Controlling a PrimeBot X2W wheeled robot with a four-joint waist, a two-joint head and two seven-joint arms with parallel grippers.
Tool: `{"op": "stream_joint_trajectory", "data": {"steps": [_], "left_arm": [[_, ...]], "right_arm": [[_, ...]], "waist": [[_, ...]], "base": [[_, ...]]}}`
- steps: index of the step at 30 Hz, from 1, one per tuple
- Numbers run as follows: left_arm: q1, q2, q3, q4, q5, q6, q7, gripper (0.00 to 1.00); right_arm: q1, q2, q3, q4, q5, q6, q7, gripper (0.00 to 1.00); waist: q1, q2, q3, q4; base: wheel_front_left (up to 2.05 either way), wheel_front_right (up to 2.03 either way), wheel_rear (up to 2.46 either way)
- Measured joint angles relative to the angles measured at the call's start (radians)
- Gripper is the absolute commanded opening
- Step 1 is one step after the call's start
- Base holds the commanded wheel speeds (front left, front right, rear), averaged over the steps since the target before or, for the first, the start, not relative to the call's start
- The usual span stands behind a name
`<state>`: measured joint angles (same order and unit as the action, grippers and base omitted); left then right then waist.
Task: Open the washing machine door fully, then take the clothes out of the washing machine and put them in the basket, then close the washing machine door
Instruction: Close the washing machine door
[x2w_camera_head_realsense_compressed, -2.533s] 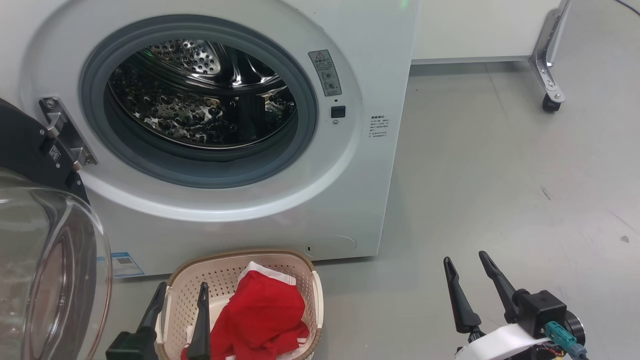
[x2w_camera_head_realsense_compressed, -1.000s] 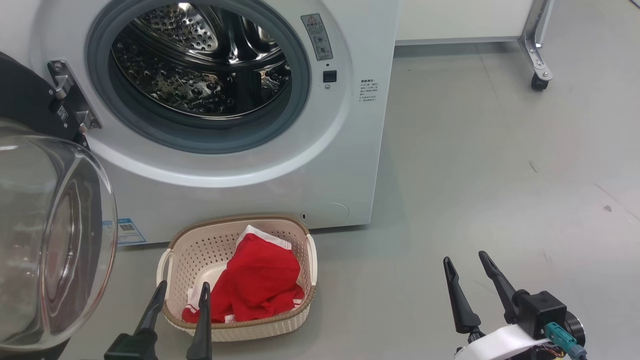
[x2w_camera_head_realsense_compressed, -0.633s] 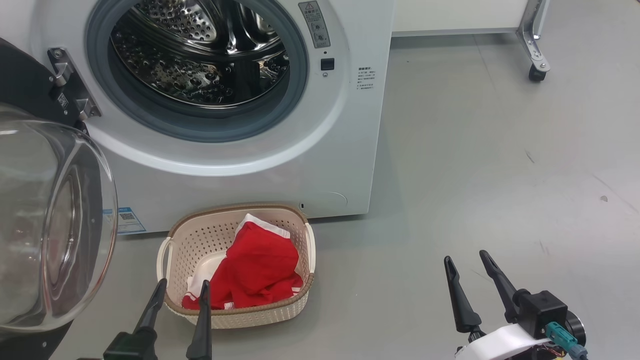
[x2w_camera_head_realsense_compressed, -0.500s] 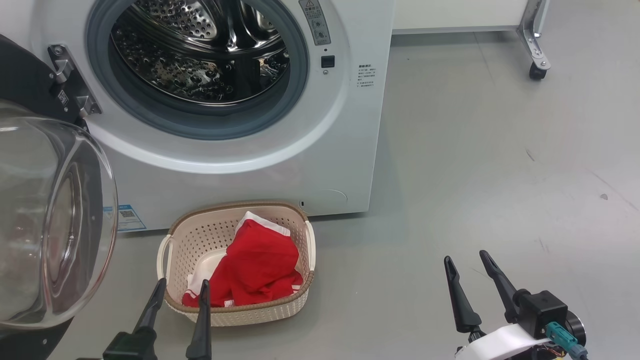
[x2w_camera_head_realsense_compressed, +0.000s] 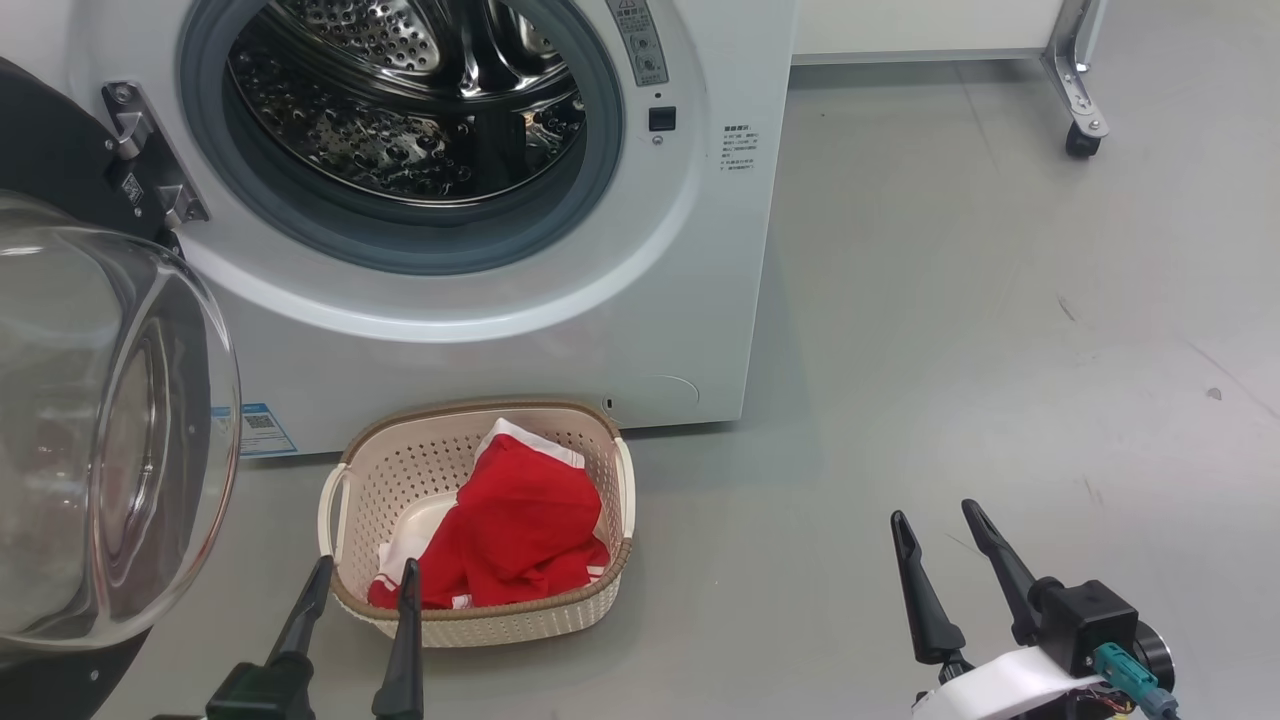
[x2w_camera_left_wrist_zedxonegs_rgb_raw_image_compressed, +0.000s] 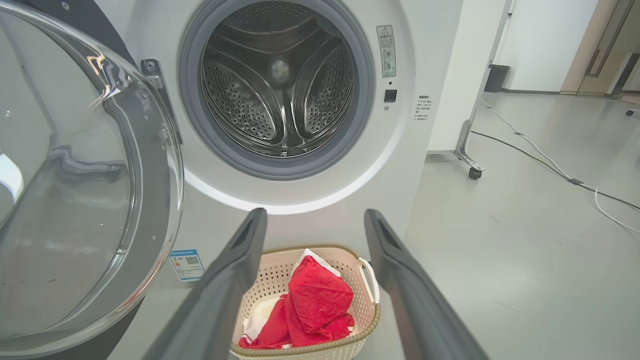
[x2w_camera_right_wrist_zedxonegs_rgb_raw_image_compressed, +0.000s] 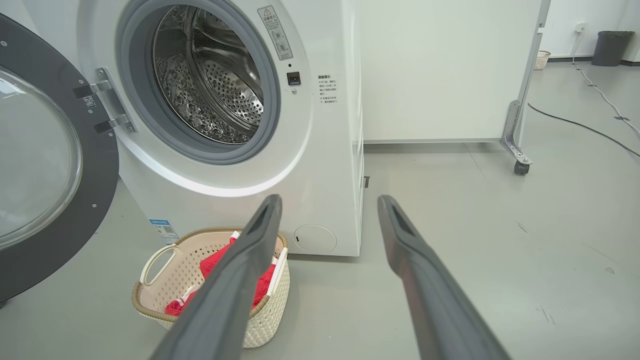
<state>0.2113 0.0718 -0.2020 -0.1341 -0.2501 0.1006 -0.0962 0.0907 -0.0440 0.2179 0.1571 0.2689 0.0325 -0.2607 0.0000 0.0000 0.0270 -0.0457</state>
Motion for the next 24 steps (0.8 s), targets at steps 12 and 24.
{"op": "stream_joint_trajectory", "data": {"steps": [12, 24], "left_arm": [[-0.005, 0.000, -0.014, 0.007, 0.005, 0.000, 0.009, 1.00], [-0.015, 0.000, 0.005, 0.031, 0.007, 0.000, 0.002, 1.00]], "right_arm": [[0.000, -0.003, -0.020, -0.012, -0.009, -0.007, 0.000, 1.00], [0.002, -0.006, -0.020, -0.010, -0.009, 0.001, 0.000, 1.00]], "waist": [[0.0000, 0.0000, 0.004, 0.061], [0.0000, 0.0000, -0.004, 0.202]], "base": [[0.00, 0.00, 0.00], [0.00, 0.00, 0.00]]}}
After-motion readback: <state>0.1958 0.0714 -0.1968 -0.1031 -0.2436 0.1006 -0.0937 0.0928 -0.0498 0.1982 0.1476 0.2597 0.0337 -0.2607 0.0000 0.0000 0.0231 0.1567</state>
